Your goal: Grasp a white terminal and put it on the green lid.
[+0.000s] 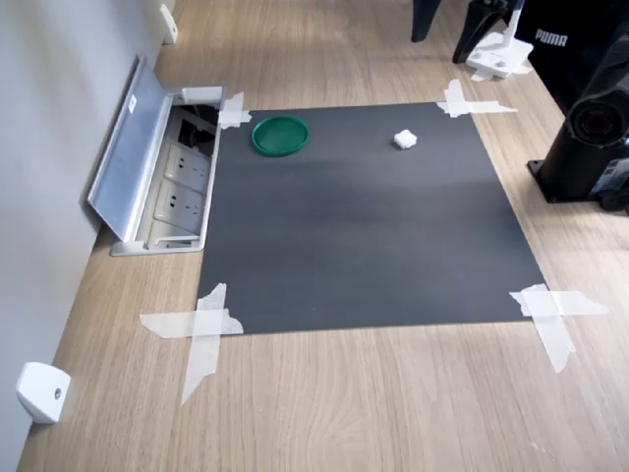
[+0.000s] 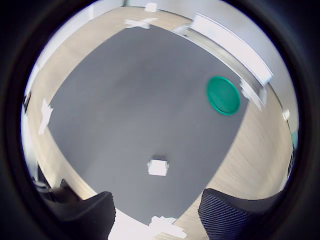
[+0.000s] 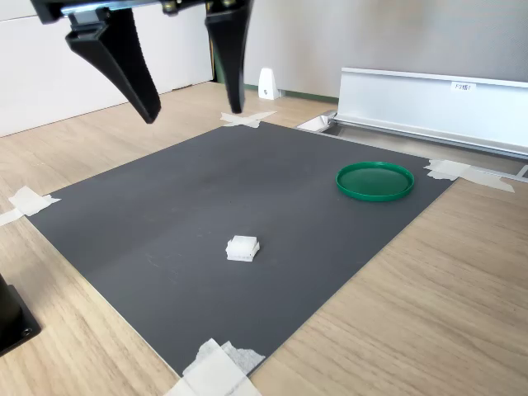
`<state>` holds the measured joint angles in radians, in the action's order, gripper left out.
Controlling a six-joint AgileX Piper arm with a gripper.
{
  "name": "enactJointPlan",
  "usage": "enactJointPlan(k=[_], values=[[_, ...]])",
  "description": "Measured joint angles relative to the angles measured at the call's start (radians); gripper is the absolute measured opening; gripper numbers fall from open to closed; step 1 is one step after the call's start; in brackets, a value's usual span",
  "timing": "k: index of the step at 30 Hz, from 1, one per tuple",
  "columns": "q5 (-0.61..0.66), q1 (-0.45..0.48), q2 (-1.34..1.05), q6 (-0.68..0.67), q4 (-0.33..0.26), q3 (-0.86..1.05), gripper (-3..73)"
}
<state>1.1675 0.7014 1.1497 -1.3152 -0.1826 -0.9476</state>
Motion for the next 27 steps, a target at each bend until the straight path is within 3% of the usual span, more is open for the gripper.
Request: enactJointPlan(k=[9, 18, 22, 27], values=[[-0.035, 0.000, 0.099, 0.094, -0.002, 0.003, 72.3], [-0.272, -0.002, 0.108, 0.004, 0.006, 0.181, 71.1], [-0.326, -0.052, 0.110, -0.011, 0.017, 0.238, 71.1], [-0.346, -0.140, 0.143, 0.088, 0.044, 0.243, 71.1]])
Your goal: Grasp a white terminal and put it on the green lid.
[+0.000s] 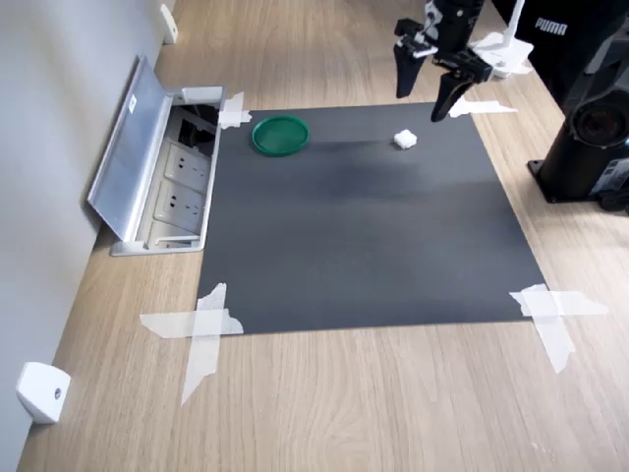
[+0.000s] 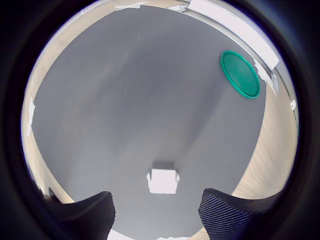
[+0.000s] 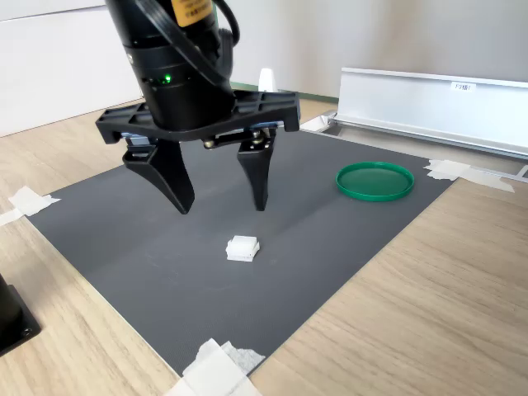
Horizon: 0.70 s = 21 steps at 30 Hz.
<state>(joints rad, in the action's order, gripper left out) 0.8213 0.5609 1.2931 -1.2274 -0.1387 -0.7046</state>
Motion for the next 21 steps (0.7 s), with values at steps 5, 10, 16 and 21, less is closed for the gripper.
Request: enactJointPlan(k=[5, 10, 16, 21], values=[[-0.034, -0.072, 0.062, 0.113, 0.069, 0.001, 71.1], [-0.090, -0.080, 0.112, 0.144, 0.112, 0.001, 71.1], [-0.122, -0.080, 0.170, 0.145, 0.122, 0.001, 71.1], [-0.148, -0.080, 0.190, 0.145, 0.122, 0.001, 71.1]])
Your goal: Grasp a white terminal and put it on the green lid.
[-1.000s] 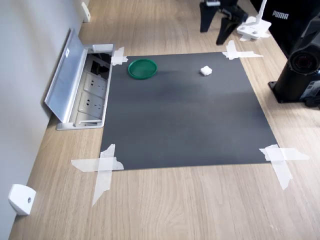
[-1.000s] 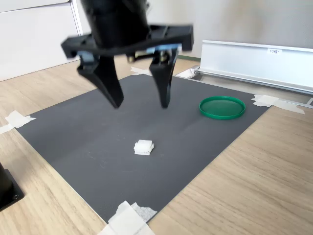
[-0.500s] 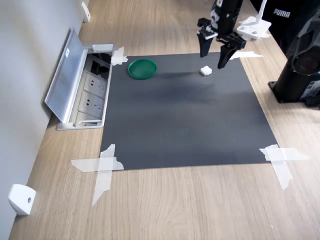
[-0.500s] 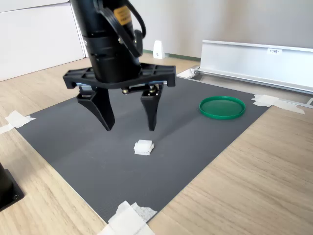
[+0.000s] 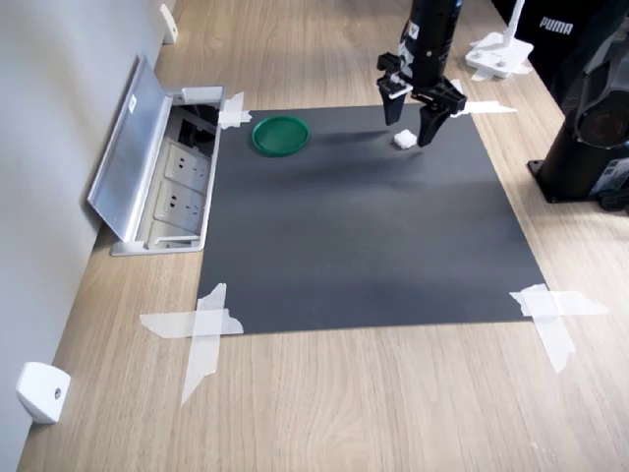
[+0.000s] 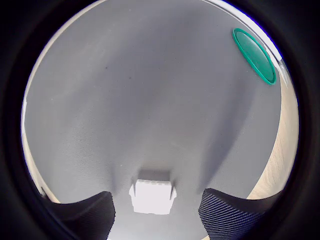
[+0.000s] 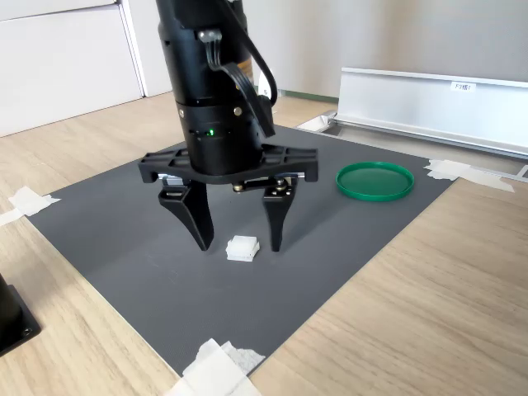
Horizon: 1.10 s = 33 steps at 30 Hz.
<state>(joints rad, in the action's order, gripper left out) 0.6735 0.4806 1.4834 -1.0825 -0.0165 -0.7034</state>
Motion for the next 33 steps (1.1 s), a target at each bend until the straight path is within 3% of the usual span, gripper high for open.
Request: enactJointPlan(k=[15, 20, 27, 33], values=[[-0.021, -0.010, 0.027, -0.022, -0.006, 0.000, 68.8], [-0.023, -0.010, 0.035, -0.024, -0.006, 0.000, 57.9], [-0.023, -0.010, 0.035, -0.024, -0.006, 0.000, 32.1], [-0.011, -0.010, 0.035, -0.024, -0.007, -0.005, 31.1]])
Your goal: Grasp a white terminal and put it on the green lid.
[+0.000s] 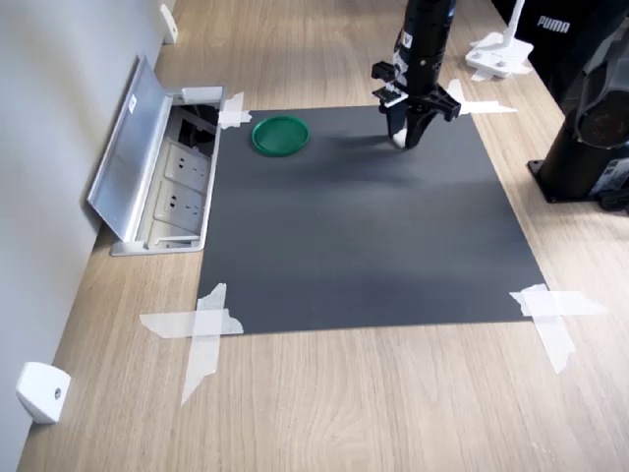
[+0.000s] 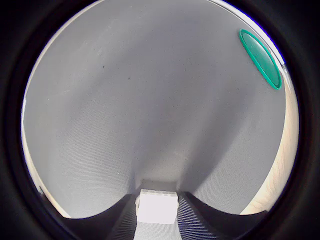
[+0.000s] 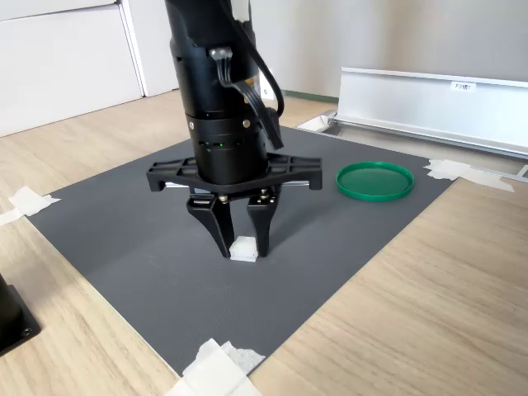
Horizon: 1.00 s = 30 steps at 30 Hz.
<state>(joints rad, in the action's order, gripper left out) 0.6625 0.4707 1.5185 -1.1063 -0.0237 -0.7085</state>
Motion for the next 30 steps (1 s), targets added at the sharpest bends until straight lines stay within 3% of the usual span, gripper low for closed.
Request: enactJointPlan(k=[5, 12, 25, 30], values=[[0.144, 0.000, 0.000, 0.002, -0.032, -0.101, 31.1], [0.352, 0.000, 0.008, 0.084, -0.063, -0.419, 31.1], [0.402, -0.005, 0.302, 0.137, -0.082, -0.827, 31.1], [0.370, -0.075, 0.396, 0.139, -0.035, -0.845, 31.1]])
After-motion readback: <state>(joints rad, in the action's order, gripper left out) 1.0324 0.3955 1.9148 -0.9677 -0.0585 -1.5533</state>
